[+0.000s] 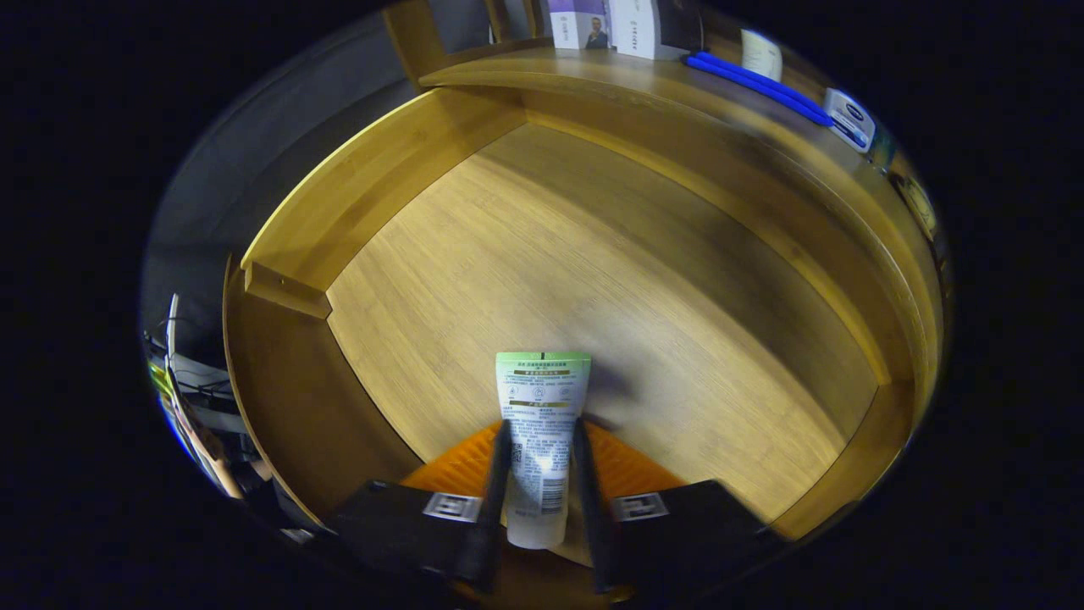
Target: Pull open the drawer, take out the items inside it, and place them on the countertop above the cabinet.
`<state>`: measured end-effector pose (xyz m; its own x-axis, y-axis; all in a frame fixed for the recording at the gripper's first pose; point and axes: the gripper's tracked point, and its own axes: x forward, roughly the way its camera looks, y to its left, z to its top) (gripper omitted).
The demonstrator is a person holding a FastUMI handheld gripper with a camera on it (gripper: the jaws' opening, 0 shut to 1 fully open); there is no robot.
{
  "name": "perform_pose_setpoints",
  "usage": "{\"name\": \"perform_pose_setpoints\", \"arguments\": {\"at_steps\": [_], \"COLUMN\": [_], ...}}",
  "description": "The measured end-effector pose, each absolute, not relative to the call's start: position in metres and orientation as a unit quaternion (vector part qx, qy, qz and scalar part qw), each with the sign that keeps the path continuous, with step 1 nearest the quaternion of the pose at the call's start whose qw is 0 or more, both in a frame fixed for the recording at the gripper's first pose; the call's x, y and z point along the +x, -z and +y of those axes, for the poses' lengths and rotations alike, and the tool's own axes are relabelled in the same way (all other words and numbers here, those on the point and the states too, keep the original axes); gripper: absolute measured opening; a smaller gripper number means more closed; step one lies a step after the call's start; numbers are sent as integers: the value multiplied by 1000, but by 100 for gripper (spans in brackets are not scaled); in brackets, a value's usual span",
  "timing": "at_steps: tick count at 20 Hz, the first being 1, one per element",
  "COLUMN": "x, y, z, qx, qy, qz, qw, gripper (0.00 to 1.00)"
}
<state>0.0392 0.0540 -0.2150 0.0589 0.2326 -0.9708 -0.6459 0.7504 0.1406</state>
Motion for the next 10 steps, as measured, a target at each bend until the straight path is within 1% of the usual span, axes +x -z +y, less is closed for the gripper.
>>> {"name": "perform_pose_setpoints", "arguments": {"at_steps": [1,2,3,5,10], "x": [39,49,45,49,59], "y": [217,213,216,211,194], "z": [50,50,49,44,50], "qx": [-186,-192,-204,-219,-197], "qy": [-324,-316,-311,-303,-302], "qz": [606,598,590,580,548], "qw": [703,711,717,724,755], "gripper": [37,37,16,16,16]}}
